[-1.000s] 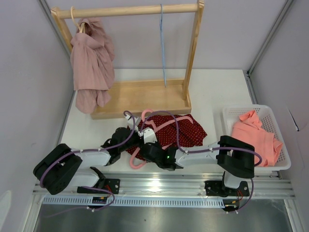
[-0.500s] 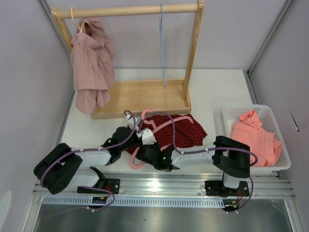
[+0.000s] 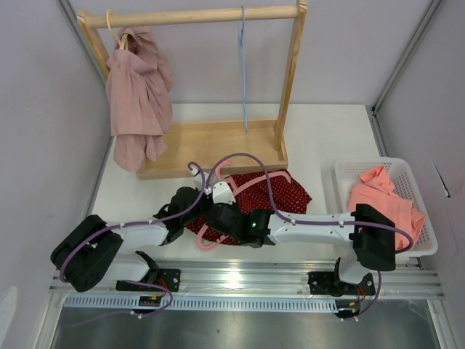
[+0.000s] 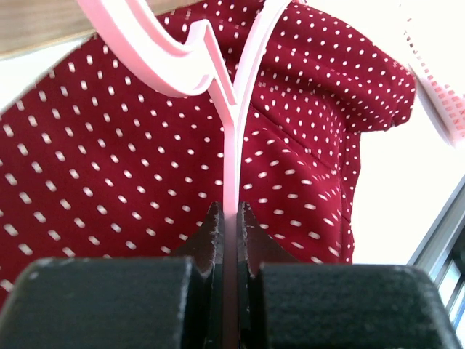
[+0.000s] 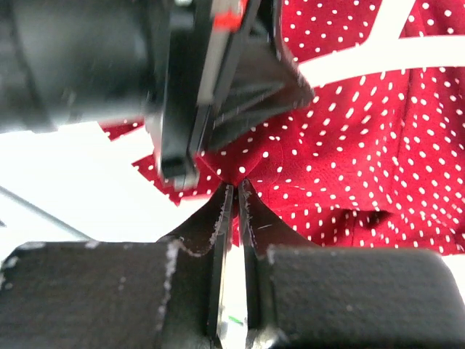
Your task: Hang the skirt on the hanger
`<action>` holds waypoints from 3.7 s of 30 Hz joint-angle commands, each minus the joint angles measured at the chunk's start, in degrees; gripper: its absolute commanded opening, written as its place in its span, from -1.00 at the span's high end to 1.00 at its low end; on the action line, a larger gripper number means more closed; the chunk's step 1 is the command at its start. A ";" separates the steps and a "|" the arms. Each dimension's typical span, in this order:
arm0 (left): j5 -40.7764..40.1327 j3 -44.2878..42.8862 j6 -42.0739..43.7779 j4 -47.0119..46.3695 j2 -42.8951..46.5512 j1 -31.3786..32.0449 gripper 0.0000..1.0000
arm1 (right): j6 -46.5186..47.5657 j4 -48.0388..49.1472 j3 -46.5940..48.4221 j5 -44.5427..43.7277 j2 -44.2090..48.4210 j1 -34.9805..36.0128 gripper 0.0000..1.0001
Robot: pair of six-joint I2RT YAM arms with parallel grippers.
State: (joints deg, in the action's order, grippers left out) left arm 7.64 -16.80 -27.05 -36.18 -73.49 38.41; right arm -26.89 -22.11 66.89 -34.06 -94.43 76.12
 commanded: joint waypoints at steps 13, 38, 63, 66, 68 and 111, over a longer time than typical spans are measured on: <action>-3.95 -10.09 3.49 7.88 -0.07 -1.58 1.00 | -1.49 -11.64 0.00 7.34 12.60 2.28 0.85; -5.53 -21.43 9.20 18.25 0.89 -3.08 1.00 | -3.96 -10.59 -15.12 15.69 23.24 8.35 0.90; -0.52 -22.14 13.60 22.21 15.48 2.19 1.00 | -4.92 -11.54 -11.97 8.23 27.89 8.53 -0.32; 1.23 -21.88 13.78 23.00 17.59 2.28 1.00 | -5.01 -13.84 -9.86 5.33 34.02 1.78 -0.34; 1.50 -22.14 14.13 23.79 19.08 2.37 1.00 | -5.62 -14.63 -9.24 5.06 37.29 -6.28 -0.35; -13.78 -63.27 14.13 81.09 25.25 2.54 1.00 | 2.20 -8.30 2.71 44.26 38.27 -58.10 -0.21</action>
State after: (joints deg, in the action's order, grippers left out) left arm -1.50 -75.85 -10.70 45.91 -47.94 40.75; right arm -25.21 -29.80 66.59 10.37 -56.23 18.24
